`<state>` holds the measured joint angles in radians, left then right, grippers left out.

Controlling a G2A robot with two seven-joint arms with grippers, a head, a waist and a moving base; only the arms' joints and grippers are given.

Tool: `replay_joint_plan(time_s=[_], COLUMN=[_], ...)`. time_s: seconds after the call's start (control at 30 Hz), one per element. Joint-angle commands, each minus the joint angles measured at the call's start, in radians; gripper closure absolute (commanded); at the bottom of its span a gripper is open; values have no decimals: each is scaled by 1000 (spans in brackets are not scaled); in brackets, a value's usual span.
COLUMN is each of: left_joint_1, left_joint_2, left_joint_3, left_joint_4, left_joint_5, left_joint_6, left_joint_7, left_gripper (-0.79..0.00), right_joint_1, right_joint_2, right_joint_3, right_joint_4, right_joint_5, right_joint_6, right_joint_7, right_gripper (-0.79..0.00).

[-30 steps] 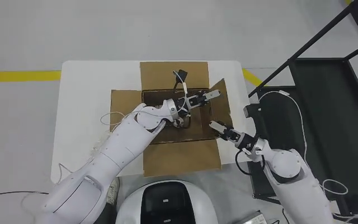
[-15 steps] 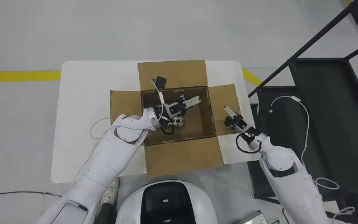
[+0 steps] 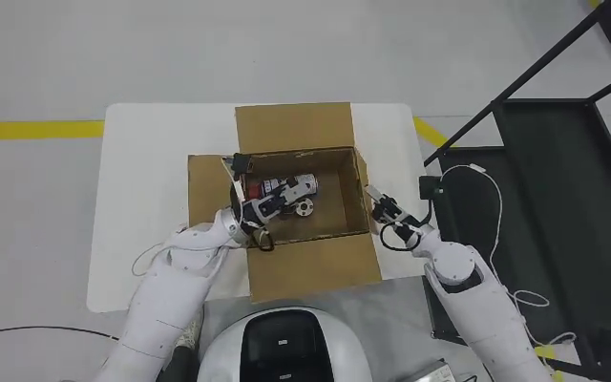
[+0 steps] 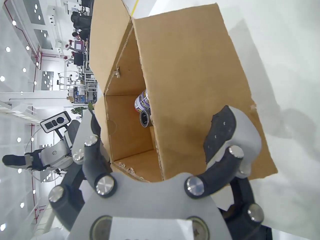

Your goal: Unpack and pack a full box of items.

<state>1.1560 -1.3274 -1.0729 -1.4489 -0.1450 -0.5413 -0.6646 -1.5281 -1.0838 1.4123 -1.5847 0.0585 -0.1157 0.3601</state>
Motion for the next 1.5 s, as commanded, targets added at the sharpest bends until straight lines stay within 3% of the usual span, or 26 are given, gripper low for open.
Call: replay_joint_plan(time_s=[0.0,0.17,0.3,0.47,0.6,0.73,1.47], left_joint_1=[13,51,105,193,250,257,257], left_joint_2=[5,18,30,44,51,51,51], left_joint_3=[-15,-77,-156,-260,-318,-322,-322], left_joint_4=[-20,-75,-136,-208,-238,-242,-242], left_joint_5=[-5,-21,-20,-28,-8,-10,-10], left_joint_6=[-4,-44,-81,-107,-106,-106,-106], left_joint_7=[-2,21,84,167,232,244,244], left_gripper=[-785,-785,-785,-785,-785,-785,-785], right_joint_1=[3,-32,-41,65,182,246,246], right_joint_2=[-1,9,18,26,18,5,5], right_joint_3=[6,69,102,35,-76,-167,-167], right_joint_4=[-17,-150,-275,-310,-273,-230,-230], right_joint_5=[-5,-94,-166,-258,-335,-370,-370], right_joint_6=[-14,-46,-109,-129,-69,-30,-30], right_joint_7=[-12,-36,33,265,332,341,341], right_gripper=[-785,-785,-785,-785,-785,-785,-785])
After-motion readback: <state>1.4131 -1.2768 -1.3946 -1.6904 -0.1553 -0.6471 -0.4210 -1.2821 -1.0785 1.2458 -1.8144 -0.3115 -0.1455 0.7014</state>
